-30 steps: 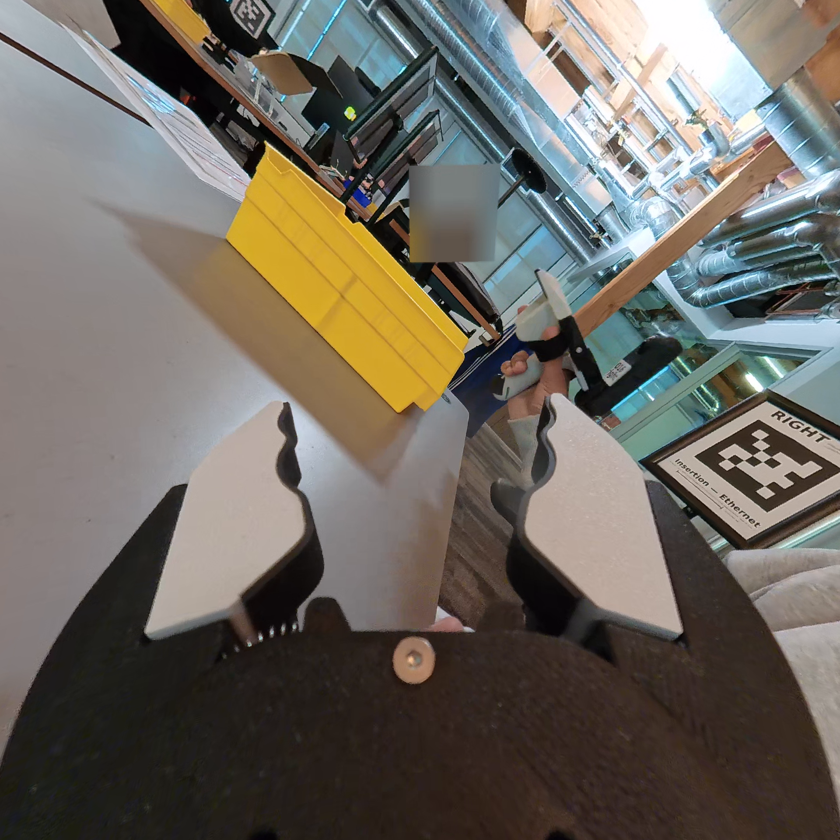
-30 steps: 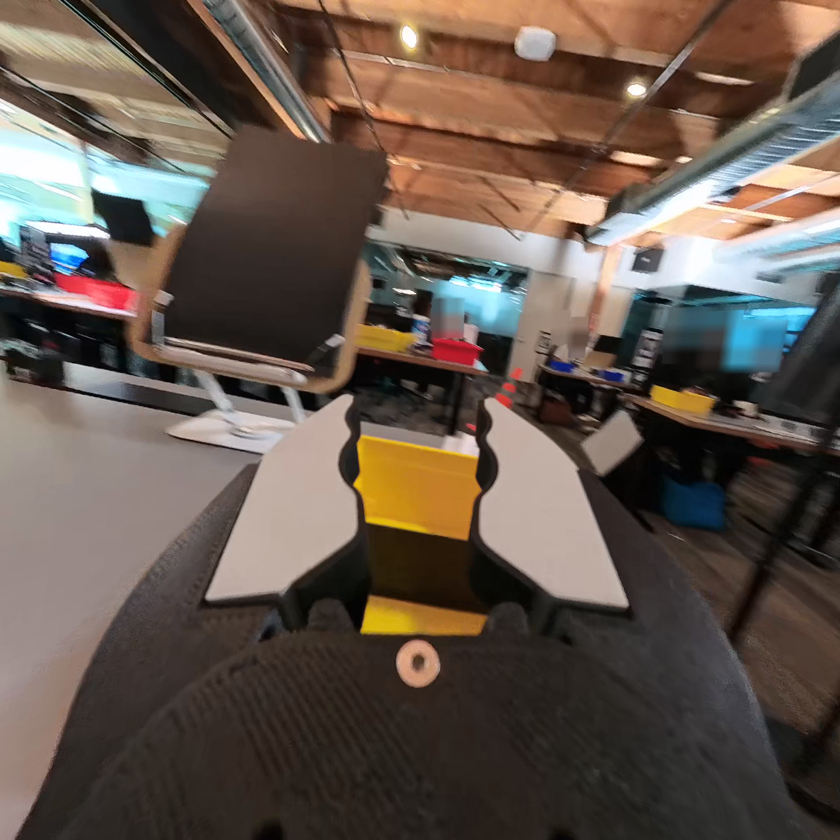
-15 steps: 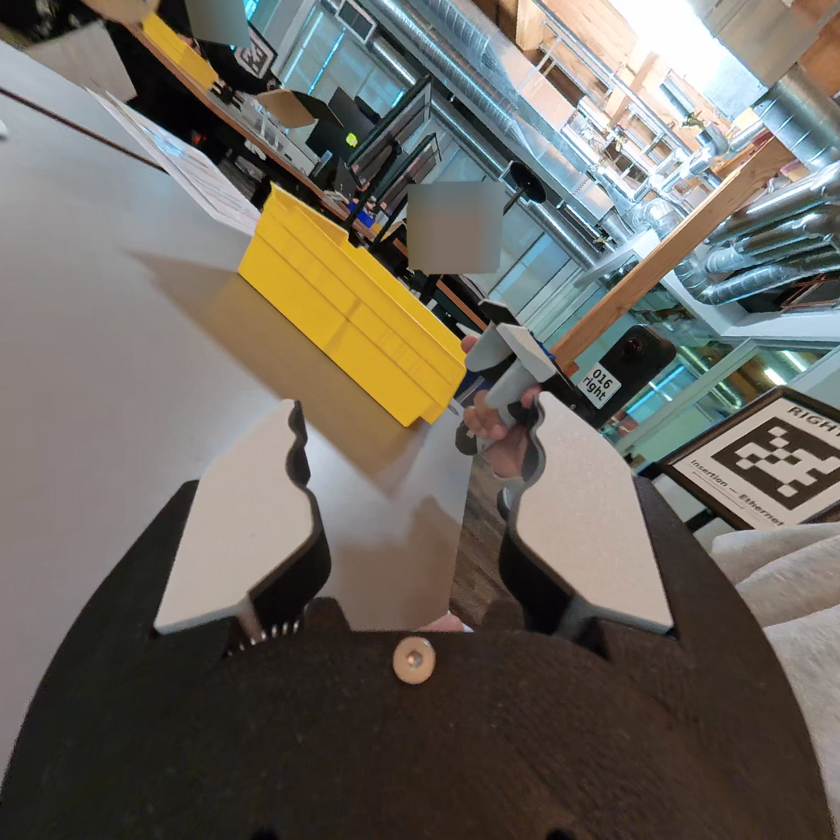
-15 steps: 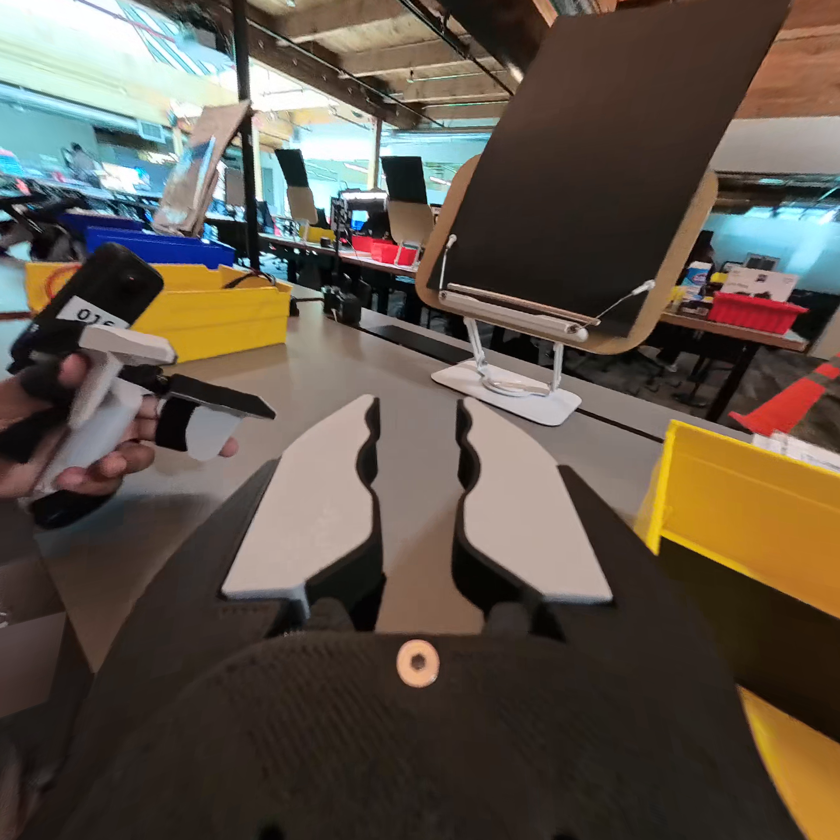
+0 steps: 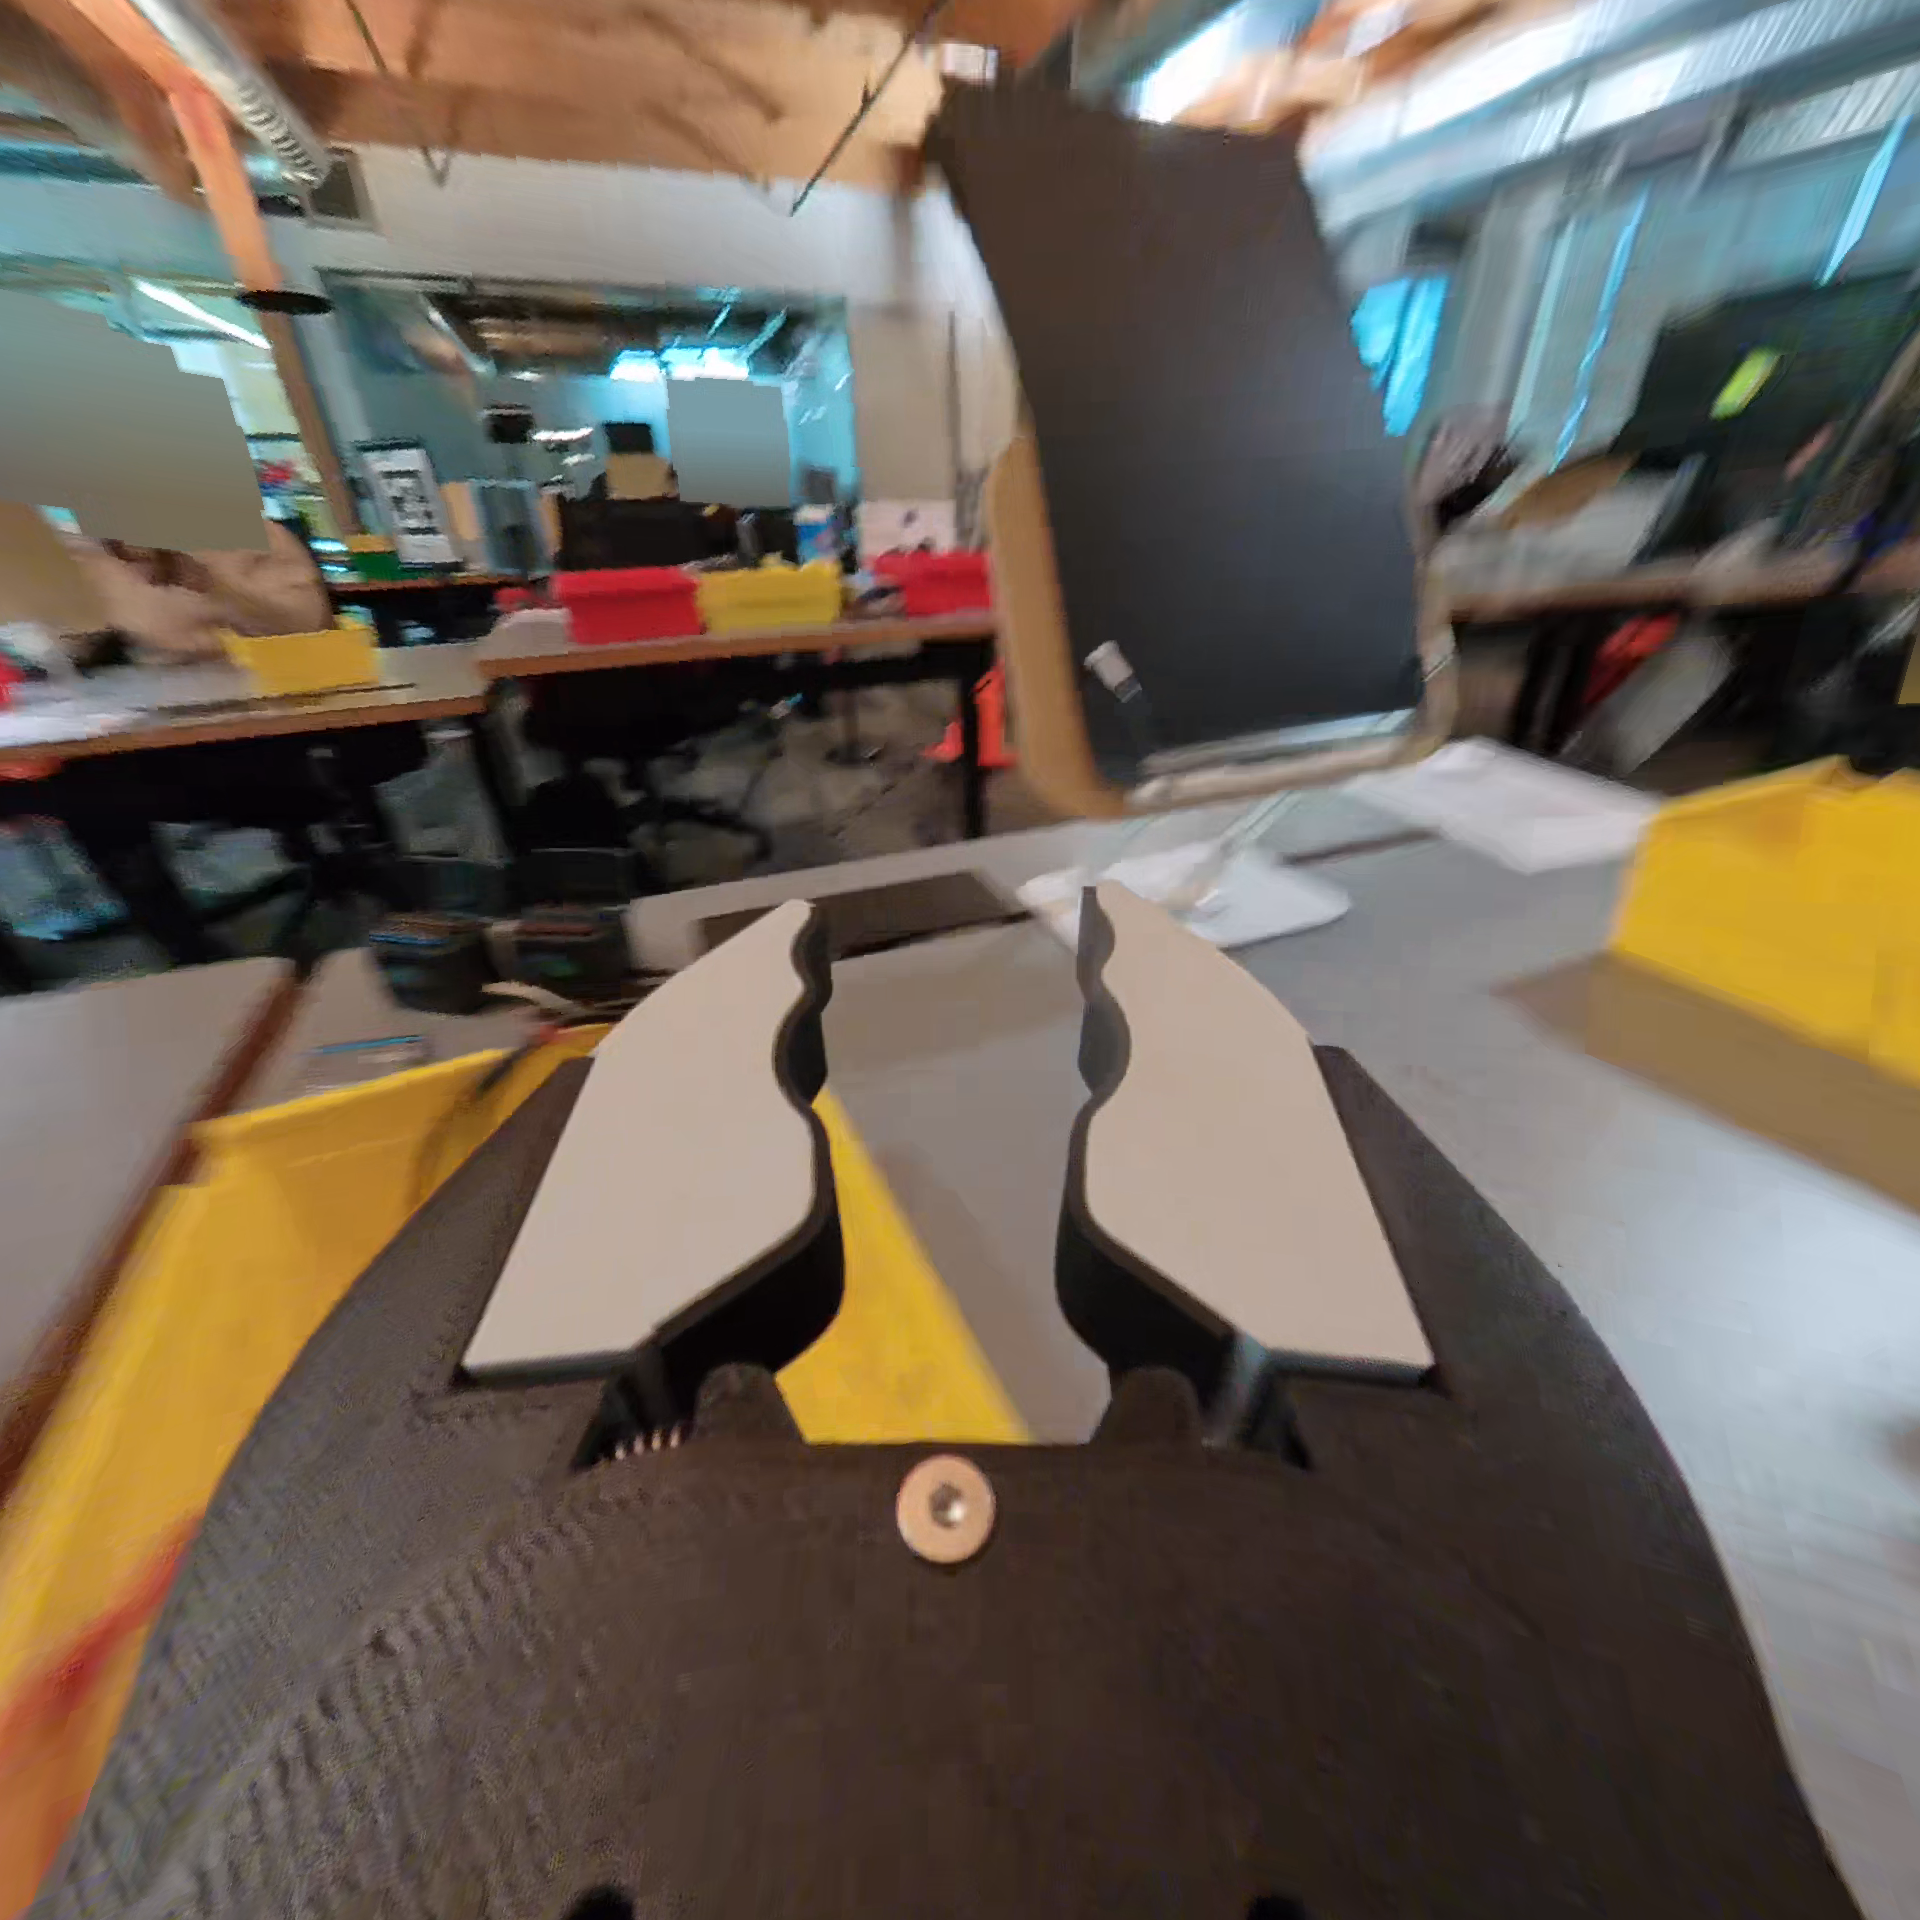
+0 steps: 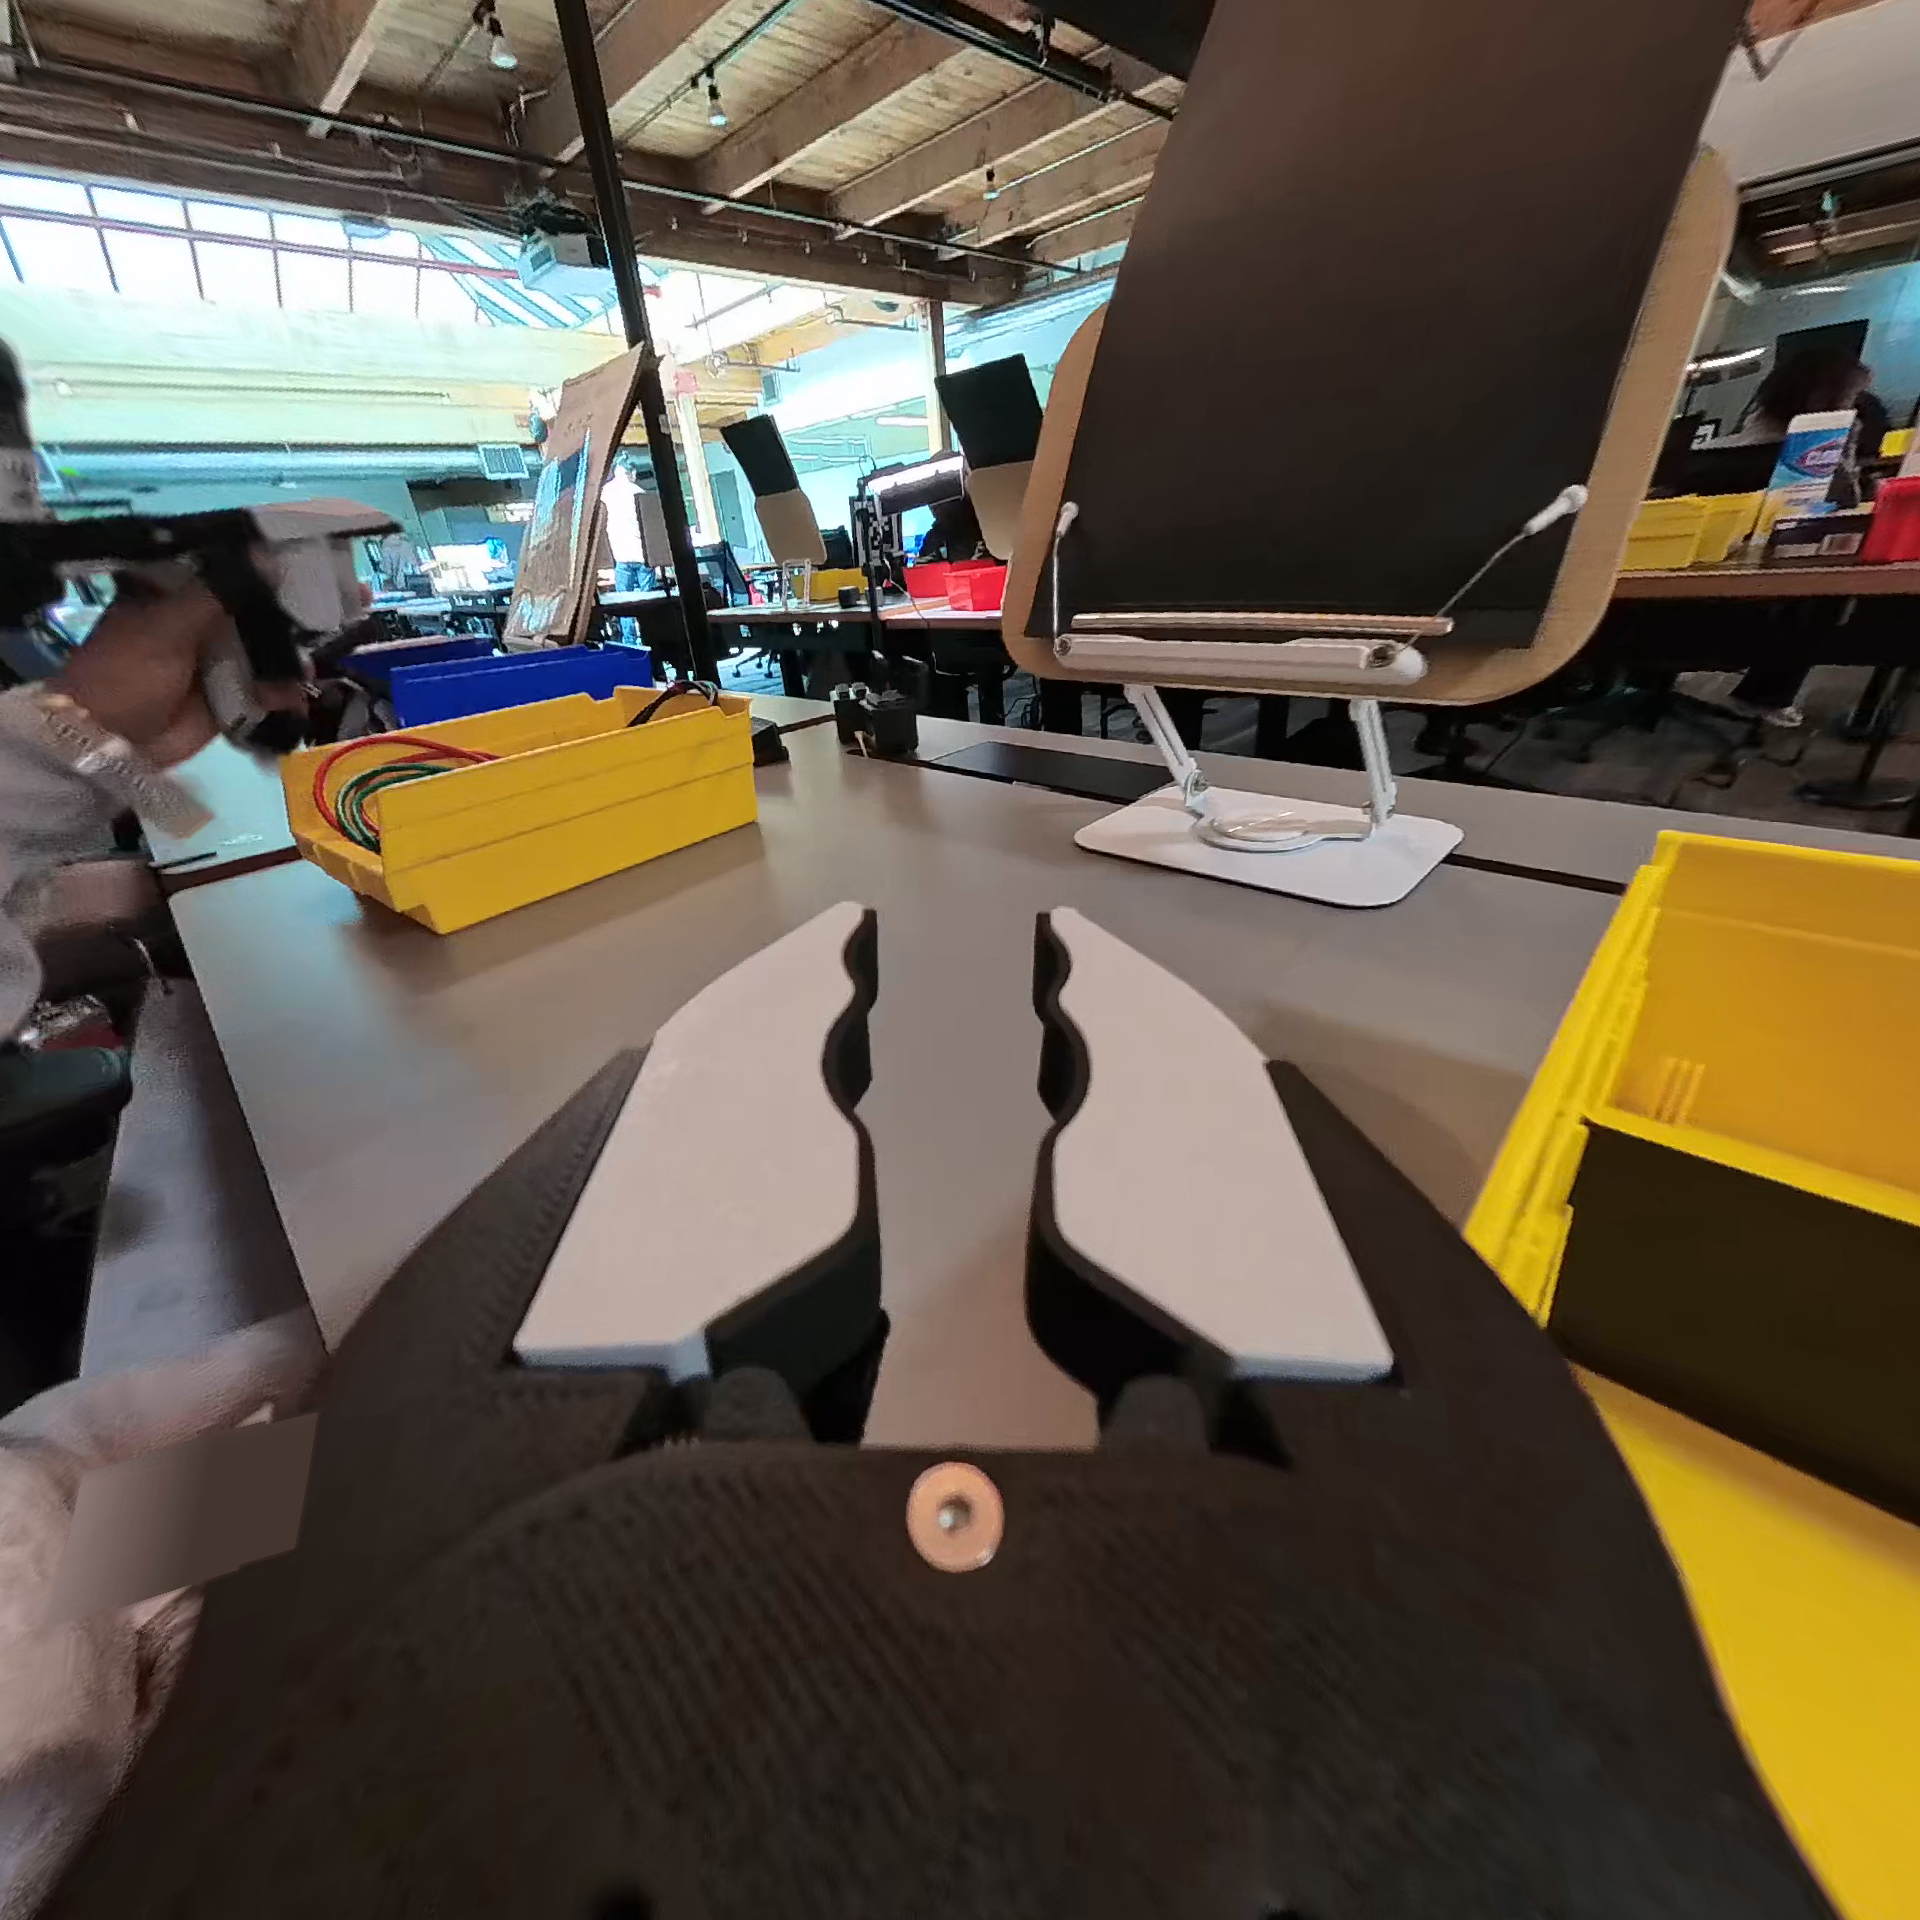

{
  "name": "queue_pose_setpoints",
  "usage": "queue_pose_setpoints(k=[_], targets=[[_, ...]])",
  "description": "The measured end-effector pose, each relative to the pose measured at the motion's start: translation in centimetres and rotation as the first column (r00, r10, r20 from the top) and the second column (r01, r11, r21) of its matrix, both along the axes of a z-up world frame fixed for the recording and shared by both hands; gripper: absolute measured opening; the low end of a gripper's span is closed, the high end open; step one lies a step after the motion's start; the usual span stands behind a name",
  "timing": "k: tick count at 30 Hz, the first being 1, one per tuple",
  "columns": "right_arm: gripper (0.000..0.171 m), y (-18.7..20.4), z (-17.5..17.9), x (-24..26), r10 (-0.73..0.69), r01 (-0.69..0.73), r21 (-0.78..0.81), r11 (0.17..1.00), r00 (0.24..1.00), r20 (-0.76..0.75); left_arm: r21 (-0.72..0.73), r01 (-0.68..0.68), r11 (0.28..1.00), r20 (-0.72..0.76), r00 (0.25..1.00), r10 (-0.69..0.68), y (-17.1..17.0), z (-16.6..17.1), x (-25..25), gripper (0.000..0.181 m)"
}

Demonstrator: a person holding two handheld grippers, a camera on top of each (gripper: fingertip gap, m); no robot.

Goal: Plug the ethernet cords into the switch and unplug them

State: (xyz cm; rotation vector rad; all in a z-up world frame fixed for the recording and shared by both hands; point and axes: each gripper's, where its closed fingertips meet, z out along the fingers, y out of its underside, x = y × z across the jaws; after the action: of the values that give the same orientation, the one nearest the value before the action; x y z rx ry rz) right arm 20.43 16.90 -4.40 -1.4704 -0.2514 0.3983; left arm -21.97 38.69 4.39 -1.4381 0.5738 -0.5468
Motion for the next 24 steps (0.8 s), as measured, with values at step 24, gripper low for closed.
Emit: queue_pose_setpoints(k=[24], targets=[[0.027, 1.7, -1.5, -0.8, 0.018, -0.018, -0.066, 0.998, 1.000, -0.008, -0.217, -0.213, 0.953, -0.951, 0.265, -0.158, 11.5, -16.9, -8.5, 0.062]])
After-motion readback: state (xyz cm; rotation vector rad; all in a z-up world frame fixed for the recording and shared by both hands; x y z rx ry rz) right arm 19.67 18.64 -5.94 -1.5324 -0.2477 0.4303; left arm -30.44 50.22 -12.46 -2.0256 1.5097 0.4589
